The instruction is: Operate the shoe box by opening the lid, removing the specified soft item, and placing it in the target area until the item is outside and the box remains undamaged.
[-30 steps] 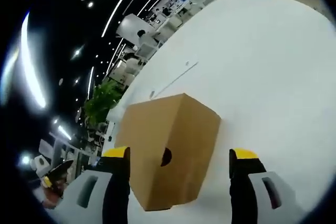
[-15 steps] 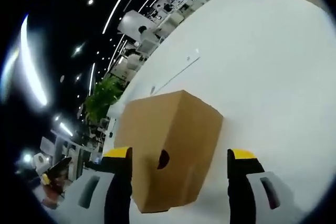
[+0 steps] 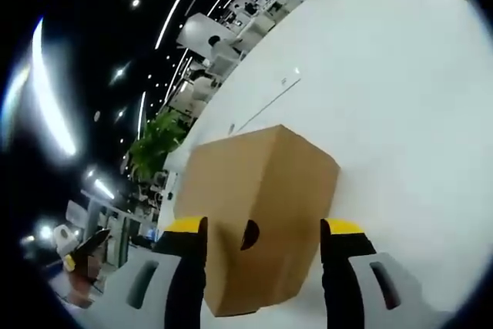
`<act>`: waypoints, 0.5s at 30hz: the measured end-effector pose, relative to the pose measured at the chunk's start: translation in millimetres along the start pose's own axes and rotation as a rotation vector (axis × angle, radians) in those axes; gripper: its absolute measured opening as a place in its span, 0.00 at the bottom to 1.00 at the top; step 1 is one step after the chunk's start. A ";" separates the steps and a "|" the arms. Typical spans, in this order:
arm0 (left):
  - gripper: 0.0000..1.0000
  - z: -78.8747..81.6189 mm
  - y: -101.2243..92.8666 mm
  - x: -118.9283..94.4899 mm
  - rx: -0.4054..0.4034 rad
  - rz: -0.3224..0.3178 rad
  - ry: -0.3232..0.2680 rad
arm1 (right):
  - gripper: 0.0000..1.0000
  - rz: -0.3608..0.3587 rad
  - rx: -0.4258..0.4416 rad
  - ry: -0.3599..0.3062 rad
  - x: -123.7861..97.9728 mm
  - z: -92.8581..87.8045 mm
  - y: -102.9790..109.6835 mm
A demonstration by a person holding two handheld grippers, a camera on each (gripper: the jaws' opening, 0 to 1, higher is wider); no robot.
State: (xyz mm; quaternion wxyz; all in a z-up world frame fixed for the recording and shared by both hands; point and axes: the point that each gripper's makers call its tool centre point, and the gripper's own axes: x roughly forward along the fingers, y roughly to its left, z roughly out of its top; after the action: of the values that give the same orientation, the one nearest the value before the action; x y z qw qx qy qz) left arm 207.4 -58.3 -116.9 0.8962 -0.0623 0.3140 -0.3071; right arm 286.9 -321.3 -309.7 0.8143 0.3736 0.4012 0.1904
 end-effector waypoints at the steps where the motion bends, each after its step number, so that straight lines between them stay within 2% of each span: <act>1: 0.98 0.3 0.4 -0.7 -0.004 -0.001 -0.002 | 0.58 0.002 0.001 -0.001 0.4 -0.2 0.9; 6: 0.98 -1.3 2.8 -3.0 -0.006 0.010 0.004 | 0.54 -0.007 0.007 0.000 1.6 -0.6 -2.0; 15: 0.98 -2.4 -4.1 -0.4 -0.004 0.000 0.004 | 0.54 0.005 0.038 -0.008 2.6 -1.7 -1.1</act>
State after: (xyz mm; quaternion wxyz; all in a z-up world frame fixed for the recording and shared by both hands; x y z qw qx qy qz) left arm 203.6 -61.1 -117.4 0.8954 -0.0636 0.3165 -0.3067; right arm 287.1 -319.6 -312.6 0.8082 0.3905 0.4008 0.1833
